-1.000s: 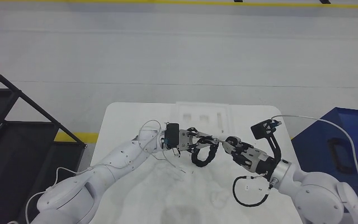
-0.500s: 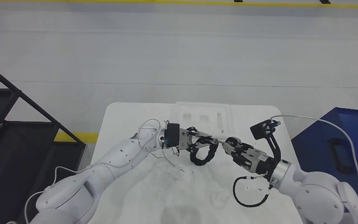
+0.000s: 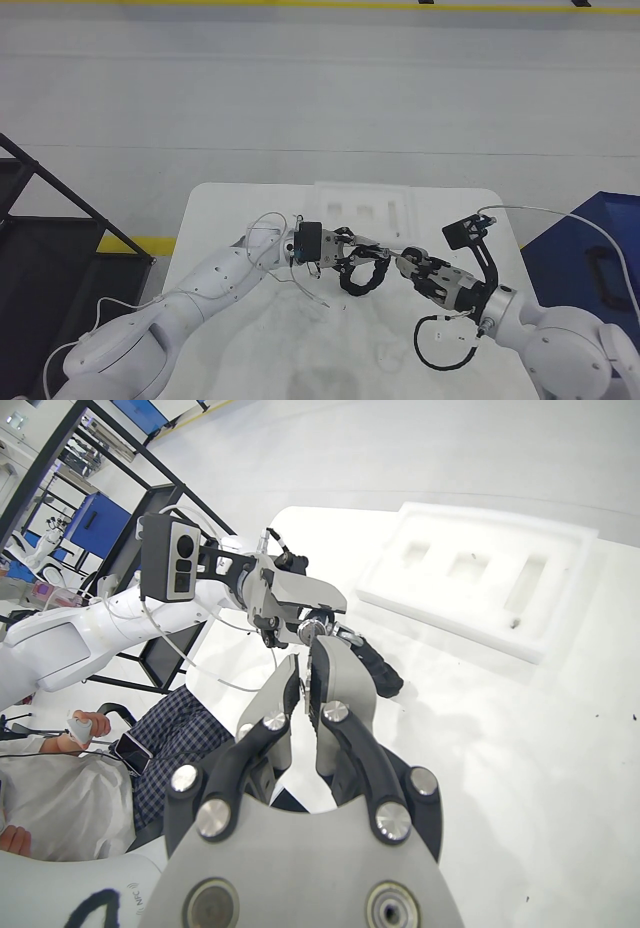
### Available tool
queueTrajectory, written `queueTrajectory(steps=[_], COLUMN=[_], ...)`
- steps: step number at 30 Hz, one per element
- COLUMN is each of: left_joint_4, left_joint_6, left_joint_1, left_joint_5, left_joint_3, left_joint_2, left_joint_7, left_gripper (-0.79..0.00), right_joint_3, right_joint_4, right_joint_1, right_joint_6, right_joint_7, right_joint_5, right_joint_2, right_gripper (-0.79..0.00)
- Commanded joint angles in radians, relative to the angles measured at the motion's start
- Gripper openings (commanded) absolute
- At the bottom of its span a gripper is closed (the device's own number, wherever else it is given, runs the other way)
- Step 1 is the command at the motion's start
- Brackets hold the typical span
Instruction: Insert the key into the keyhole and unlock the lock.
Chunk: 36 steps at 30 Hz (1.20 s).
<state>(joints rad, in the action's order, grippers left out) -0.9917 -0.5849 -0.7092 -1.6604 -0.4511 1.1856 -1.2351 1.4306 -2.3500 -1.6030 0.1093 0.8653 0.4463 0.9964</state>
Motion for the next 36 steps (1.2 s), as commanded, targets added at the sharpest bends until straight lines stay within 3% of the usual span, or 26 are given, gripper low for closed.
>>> queueTrajectory(steps=[1,36], left_joint_4=[0.002,-0.021], left_joint_6=[0.002,0.011], left_joint_1=[-0.001,-0.009], left_joint_5=[-0.005,-0.125], left_joint_3=[-0.004,-0.071], left_joint_2=[0.0,-0.008], left_joint_7=[-0.002,0.017], left_gripper=[-0.785,-0.785], right_joint_3=[-0.001,-0.029], right_joint_4=[0.0,0.0], right_joint_1=[0.002,0.055], right_joint_6=[0.002,0.066], right_joint_7=[0.002,0.092], right_joint_5=[0.0,0.013], right_joint_2=[0.0,-0.006], right_gripper=[-0.785,-0.785])
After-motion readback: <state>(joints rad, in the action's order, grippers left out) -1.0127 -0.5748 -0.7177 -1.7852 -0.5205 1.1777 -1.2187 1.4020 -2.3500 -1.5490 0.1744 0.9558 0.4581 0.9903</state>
